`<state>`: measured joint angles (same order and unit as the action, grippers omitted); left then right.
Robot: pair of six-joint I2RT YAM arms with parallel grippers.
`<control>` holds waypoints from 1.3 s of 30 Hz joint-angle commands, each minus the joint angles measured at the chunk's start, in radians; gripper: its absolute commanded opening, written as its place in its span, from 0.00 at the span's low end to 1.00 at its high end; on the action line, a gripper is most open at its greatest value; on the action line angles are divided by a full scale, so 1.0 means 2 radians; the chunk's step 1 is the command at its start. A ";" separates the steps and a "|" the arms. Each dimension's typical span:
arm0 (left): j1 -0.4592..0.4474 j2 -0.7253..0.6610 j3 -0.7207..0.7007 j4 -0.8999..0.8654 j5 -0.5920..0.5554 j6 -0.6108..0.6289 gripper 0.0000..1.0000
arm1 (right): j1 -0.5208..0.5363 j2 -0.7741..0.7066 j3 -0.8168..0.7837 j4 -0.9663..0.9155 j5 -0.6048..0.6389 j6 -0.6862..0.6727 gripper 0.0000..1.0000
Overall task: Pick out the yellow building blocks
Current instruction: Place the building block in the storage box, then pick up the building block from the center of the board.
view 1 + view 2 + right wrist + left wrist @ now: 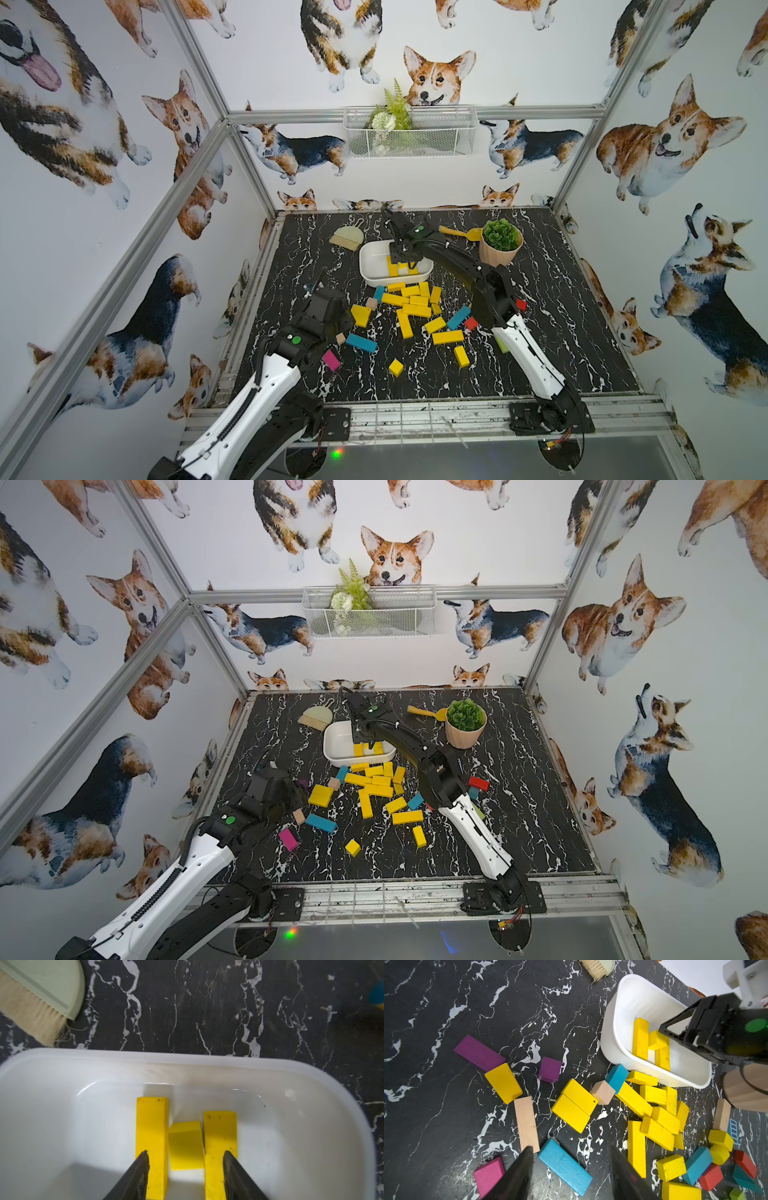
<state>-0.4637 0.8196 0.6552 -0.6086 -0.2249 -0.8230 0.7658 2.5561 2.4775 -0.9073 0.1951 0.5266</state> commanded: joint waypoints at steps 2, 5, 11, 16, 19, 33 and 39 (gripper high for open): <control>-0.017 0.034 0.026 0.018 0.015 -0.003 0.59 | 0.005 -0.105 -0.075 0.030 -0.014 -0.013 0.58; -0.052 0.058 0.039 0.024 0.000 -0.008 0.59 | 0.011 -0.188 -0.180 0.076 -0.018 -0.016 0.58; -0.175 0.144 0.069 0.046 -0.048 -0.048 0.59 | 0.014 -0.339 -0.404 0.153 -0.026 0.004 0.58; -0.241 0.232 0.094 0.051 -0.073 -0.078 0.60 | 0.016 -0.443 -0.543 0.174 -0.012 0.029 0.58; -0.264 0.285 0.130 0.055 -0.072 -0.084 0.61 | 0.017 -0.489 -0.601 0.170 0.006 0.043 0.57; -0.272 0.441 0.186 0.048 -0.072 -0.082 0.61 | 0.019 -0.588 -0.711 0.141 0.050 0.077 0.56; -0.266 0.470 0.184 0.050 -0.080 -0.091 0.59 | 0.018 -0.588 -0.714 0.137 0.052 0.079 0.56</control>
<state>-1.0023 1.7409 1.0222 -0.4973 -0.3466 -0.9730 0.8005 1.3849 1.0523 -0.6140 0.2771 0.6590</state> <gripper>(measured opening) 0.593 0.561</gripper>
